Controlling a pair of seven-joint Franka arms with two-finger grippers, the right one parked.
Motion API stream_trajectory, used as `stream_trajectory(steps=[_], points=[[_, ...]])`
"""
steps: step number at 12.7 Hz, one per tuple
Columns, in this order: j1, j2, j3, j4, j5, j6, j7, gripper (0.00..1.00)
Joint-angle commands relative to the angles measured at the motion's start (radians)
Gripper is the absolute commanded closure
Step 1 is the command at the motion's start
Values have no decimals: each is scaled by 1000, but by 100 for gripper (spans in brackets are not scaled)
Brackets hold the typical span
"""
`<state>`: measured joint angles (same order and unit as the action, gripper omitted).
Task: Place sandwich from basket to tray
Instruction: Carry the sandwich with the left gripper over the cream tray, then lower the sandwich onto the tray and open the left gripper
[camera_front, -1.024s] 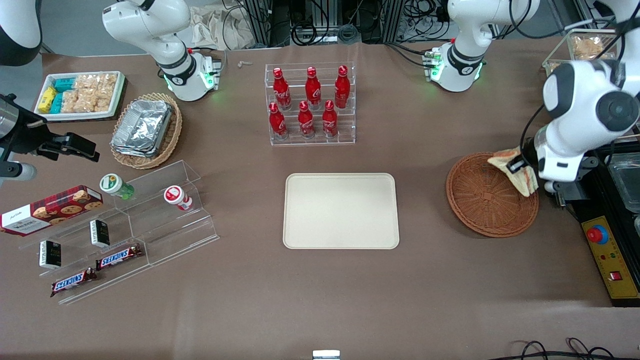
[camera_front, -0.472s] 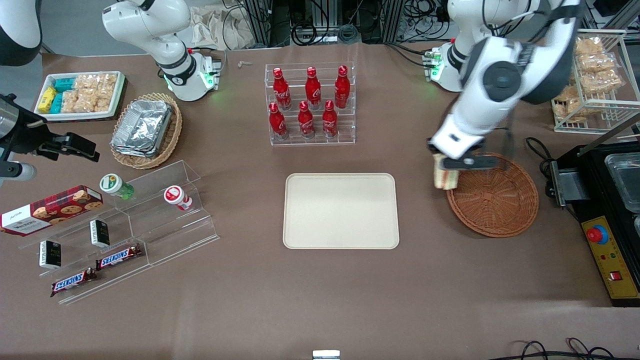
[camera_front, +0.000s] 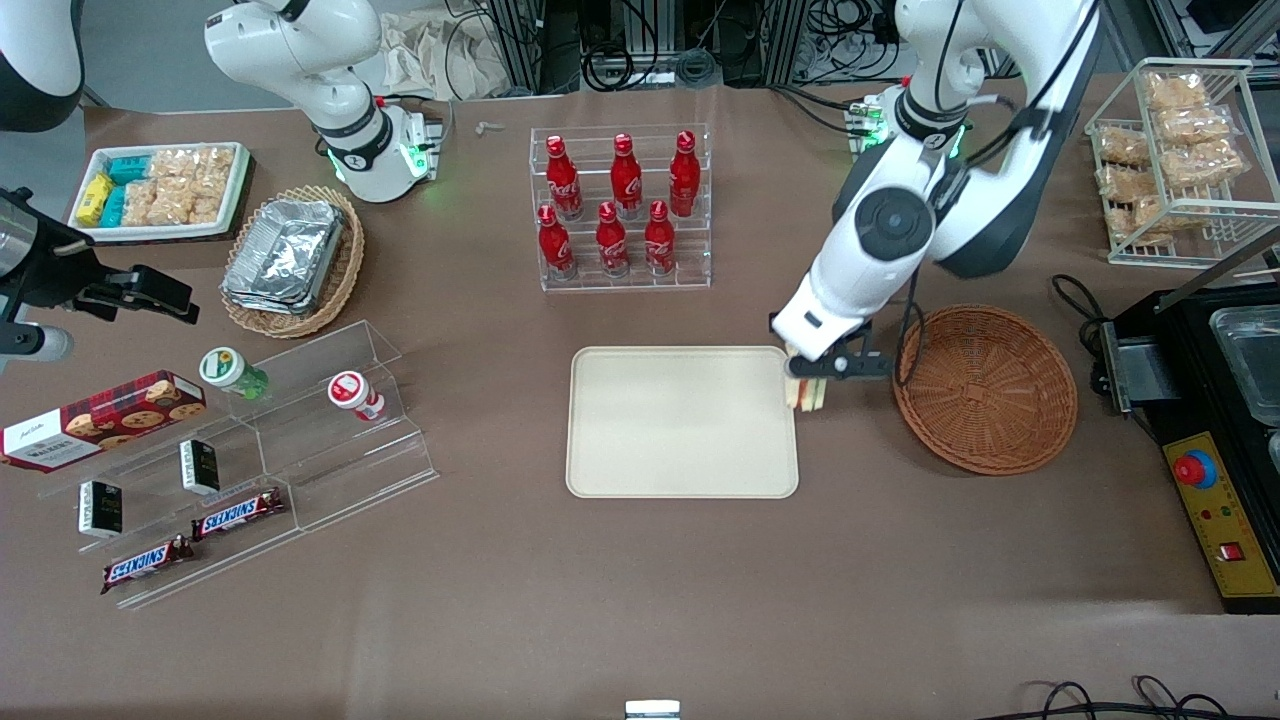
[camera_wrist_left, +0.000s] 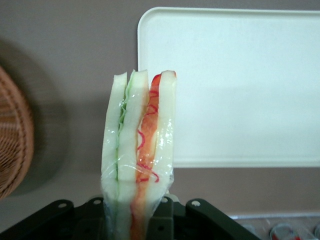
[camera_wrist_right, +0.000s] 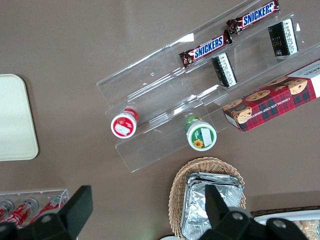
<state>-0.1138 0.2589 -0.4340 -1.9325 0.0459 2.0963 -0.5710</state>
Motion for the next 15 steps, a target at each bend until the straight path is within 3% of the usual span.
stream_trajectory(steps=[1, 7, 9, 13, 14, 15], points=[[-24, 172, -15, 121, 116, -9, -110, 100], [-29, 341, -37, 171, 192, 102, -133, 100], [-33, 362, -38, 170, 254, 110, -167, 100], [-35, 379, -38, 170, 261, 113, -162, 100], [-35, 385, -38, 171, 262, 113, -153, 73], [-33, 391, -38, 171, 284, 114, -156, 37]])
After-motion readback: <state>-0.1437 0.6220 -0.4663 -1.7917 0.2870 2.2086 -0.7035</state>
